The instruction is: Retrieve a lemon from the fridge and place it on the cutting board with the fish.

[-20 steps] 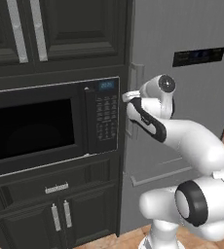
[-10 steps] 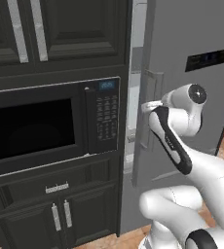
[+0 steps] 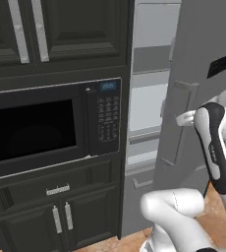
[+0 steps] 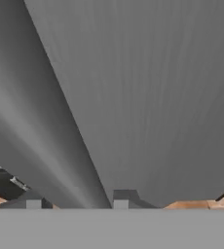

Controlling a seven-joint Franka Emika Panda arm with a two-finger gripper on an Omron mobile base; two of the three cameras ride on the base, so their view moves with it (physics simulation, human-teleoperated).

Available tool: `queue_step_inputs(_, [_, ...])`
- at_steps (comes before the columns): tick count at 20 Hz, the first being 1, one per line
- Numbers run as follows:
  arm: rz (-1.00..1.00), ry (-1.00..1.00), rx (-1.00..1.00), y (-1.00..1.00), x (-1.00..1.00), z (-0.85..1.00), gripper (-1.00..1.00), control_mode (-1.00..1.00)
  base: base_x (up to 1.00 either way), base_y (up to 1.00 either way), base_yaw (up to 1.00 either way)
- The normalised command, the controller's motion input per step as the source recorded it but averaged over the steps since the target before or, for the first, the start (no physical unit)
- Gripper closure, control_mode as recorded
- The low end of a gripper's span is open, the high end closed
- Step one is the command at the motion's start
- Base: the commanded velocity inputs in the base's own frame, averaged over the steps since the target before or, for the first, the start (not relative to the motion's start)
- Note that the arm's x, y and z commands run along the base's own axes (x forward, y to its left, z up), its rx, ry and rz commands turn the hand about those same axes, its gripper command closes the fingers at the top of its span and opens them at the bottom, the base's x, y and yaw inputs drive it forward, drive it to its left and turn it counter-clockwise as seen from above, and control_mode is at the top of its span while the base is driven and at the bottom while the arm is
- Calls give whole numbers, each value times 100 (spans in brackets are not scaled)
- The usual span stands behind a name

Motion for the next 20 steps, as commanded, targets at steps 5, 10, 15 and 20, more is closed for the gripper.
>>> queue_step_inputs(5, [5, 6, 6, -100, -49, -37, 100, -100, 0, 0, 0])
queue_step_inputs(10, [4, -12, 1, -89, -45, -28, 100, -100, 0, 0, 0])
queue_step_inputs(15, [0, -11, 0, -10, -19, 0, -100, -100, 0, 0, 0])
queue_step_inputs(20, [-1, 0, -2, 0, -9, 9, -100, -100, 0, 0, 0])
